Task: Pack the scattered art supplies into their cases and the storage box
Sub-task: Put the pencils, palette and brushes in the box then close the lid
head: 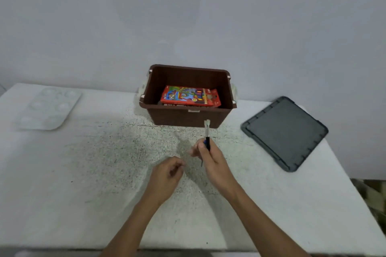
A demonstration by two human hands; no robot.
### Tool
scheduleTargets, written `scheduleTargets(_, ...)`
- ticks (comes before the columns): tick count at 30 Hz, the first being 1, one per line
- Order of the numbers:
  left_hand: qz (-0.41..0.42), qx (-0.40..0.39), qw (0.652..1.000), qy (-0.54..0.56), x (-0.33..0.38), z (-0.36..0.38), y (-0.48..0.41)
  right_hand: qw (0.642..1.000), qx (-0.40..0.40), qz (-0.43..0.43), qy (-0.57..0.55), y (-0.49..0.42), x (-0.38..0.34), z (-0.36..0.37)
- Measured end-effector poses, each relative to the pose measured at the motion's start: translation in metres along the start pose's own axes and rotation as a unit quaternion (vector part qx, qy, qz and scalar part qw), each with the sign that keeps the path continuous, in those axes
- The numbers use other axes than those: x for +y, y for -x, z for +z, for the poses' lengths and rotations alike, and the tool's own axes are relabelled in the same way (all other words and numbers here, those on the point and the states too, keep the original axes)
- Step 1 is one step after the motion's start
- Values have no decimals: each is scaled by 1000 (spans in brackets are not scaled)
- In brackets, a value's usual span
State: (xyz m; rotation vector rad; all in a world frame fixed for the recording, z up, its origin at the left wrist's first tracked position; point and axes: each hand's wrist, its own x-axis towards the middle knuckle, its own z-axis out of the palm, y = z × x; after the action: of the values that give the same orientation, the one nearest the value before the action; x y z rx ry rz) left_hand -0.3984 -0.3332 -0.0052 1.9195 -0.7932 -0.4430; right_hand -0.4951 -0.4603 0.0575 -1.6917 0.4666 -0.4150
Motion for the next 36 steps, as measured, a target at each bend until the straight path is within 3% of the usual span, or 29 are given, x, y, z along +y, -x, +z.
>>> scheduleTargets(10, -6, 10, 1000, 9, 2, 4, 13, 1000, 9, 10, 14, 18, 25, -16)
scheduleTargets(15, 63, 95, 993, -43, 12, -30, -17, 996, 81, 31, 3, -9, -8, -28)
scheduleTargets(20, 153, 199, 964, -91, 41, -71, -64, 980, 194, 14, 37, -54, -37, -50)
scheduleTargets(25, 111, 292, 944, -105, 63, -103, -110, 955, 272, -1, 120, -91, -46, -70)
scheduleTargets(28, 58, 254, 949, -179, 69, -111, -135, 928, 298, -2, 225, -111, -46, -84)
scheduleTargets(32, -27, 176, 942, -283, 68, -109, -155, 903, 255, 76, 338, -127, -35, -97)
scheduleTargets(36, -44, 151, 947, -278, 57, -104, -158, 898, 227, 105, 363, -127, -25, -97)
